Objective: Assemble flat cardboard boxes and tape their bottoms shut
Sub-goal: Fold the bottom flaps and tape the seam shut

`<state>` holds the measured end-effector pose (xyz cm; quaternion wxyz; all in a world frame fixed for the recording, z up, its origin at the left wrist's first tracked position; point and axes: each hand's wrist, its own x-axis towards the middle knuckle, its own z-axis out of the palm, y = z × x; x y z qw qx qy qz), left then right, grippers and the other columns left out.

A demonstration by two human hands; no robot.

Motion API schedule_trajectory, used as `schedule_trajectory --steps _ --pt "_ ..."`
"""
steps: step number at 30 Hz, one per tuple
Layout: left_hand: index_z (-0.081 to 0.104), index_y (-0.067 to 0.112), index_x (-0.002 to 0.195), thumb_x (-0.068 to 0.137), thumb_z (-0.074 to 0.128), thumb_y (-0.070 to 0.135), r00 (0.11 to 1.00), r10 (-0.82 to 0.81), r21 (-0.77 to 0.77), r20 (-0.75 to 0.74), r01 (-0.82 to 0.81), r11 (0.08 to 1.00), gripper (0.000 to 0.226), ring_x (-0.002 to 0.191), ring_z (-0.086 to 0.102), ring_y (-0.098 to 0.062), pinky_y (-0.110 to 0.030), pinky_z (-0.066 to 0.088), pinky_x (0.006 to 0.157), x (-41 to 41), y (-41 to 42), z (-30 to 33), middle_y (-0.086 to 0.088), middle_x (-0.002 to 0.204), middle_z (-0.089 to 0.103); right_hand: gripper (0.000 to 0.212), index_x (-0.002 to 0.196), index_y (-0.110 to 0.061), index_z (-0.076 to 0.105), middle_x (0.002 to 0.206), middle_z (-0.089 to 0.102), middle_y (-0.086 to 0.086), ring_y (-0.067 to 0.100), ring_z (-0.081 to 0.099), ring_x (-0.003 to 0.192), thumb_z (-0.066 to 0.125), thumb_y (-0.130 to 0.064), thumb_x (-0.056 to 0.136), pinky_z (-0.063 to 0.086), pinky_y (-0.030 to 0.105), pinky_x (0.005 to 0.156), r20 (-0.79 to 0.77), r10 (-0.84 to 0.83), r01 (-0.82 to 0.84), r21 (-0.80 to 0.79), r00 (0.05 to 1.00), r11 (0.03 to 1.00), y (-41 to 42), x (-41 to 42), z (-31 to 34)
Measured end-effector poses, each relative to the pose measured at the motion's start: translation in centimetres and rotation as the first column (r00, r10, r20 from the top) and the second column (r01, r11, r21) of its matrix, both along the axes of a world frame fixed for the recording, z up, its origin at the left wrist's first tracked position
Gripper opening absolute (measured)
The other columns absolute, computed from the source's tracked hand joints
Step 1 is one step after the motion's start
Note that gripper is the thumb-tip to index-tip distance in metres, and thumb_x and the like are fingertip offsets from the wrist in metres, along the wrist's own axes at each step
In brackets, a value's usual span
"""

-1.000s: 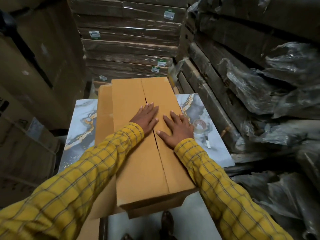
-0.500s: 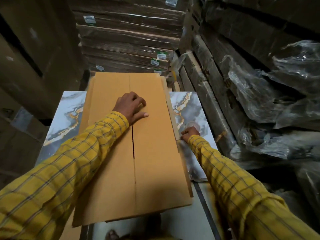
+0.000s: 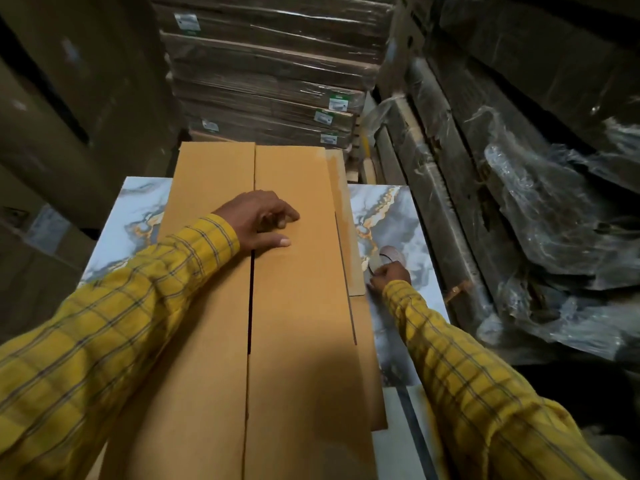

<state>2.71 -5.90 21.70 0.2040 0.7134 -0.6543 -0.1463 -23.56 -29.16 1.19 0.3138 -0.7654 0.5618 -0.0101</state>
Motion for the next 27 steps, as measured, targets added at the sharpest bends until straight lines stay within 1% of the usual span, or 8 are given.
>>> schedule_trajectory --steps 2,4,9,12,14,18,22,27 --pt "0.065 0.025 0.125 0.079 0.083 0.03 0.994 -0.03 0.049 -0.103 0.036 0.998 0.049 0.091 0.057 -0.006 -0.011 0.046 0.082 0.5 -0.6 0.2 0.01 0.099 0.064 0.018 0.094 -0.001 0.076 0.104 0.073 0.012 0.023 0.065 0.098 0.08 -0.012 0.081 0.051 0.036 0.1 0.213 -0.06 0.065 -0.014 0.975 0.998 0.2 0.9 2.2" --pt "0.066 0.017 0.124 0.076 0.086 0.016 0.938 -0.016 0.087 -0.347 0.049 0.995 0.052 0.086 0.06 -0.009 -0.018 0.052 0.084 1.1 -1.2 -0.1 0.001 0.1 0.069 0.014 0.093 -0.008 0.076 0.094 0.071 0.004 0.018 0.065 0.091 0.081 -0.009 0.08 0.053 0.032 0.096 0.422 -0.122 0.143 -0.019 0.898 0.989 0.7 2.0 5.6" --pt "0.064 -0.001 0.123 0.084 0.074 -0.003 0.725 0.088 0.006 -0.684 -0.114 0.993 0.041 0.098 0.07 -0.015 -0.021 0.054 0.086 3.3 -2.1 -0.3 -0.017 0.109 0.073 0.007 0.094 -0.001 0.072 0.088 0.071 0.015 0.021 0.067 0.083 0.074 0.0 0.087 0.06 0.038 0.085 0.806 -0.113 0.117 0.055 0.581 0.992 3.2 4.2 17.2" --pt "0.062 -0.004 0.124 0.089 0.069 -0.001 0.581 0.127 -0.076 -0.804 -0.312 0.947 0.035 0.114 0.067 -0.028 -0.033 0.053 0.1 4.4 -2.9 -0.4 -0.02 0.116 0.071 0.008 0.097 0.003 0.07 0.083 0.069 0.015 0.019 0.065 0.074 0.07 0.0 0.09 0.059 0.028 0.073 0.862 -0.06 0.006 0.066 0.504 0.998 6.5 6.0 21.8" --pt "0.064 0.0 0.123 0.094 0.067 0.014 0.464 0.11 -0.097 -0.879 -0.399 0.912 0.032 0.119 0.064 -0.033 -0.041 0.049 0.105 4.8 -3.5 -0.3 -0.019 0.12 0.07 0.004 0.091 -0.003 0.071 0.079 0.07 0.008 0.019 0.065 0.073 0.071 0.001 0.089 0.059 0.029 0.071 0.868 -0.047 -0.068 0.092 0.494 0.993 8.6 7.9 22.9" --pt "0.068 0.003 0.118 0.084 0.07 0.048 0.33 0.043 -0.128 -0.943 -0.479 0.868 0.056 0.124 0.059 -0.036 -0.046 0.045 0.109 5.5 -4.2 0.3 -0.018 0.124 0.068 0.006 0.088 -0.006 0.072 0.073 0.072 -0.001 0.01 0.065 0.065 0.072 -0.001 0.088 0.056 0.026 0.064 0.844 -0.038 -0.132 0.127 0.534 0.983 11.6 11.8 22.7" --pt "0.077 0.009 0.098 0.074 0.081 0.036 0.233 -0.007 -0.119 -0.972 -0.471 0.874 0.036 0.111 0.065 -0.031 -0.045 0.049 0.104 6.3 -4.4 0.1 -0.019 0.114 0.071 0.003 0.087 -0.005 0.072 0.073 0.072 0.004 0.012 0.064 0.063 0.073 -0.003 0.089 0.056 0.026 0.062 0.827 -0.03 -0.129 0.123 0.562 0.984 13.4 14.4 23.2" --pt "0.07 -0.004 0.101 0.085 0.074 0.008 0.205 0.048 -0.054 -0.978 -0.465 0.884 0.02 0.098 0.07 -0.027 -0.039 0.058 0.088 8.2 -4.9 0.0 -0.017 0.104 0.073 0.005 0.089 -0.002 0.072 0.076 0.071 0.013 0.013 0.063 0.059 0.074 -0.007 0.089 0.055 0.025 0.058 0.784 0.001 -0.13 0.102 0.621 0.986 13.3 16.1 24.1"
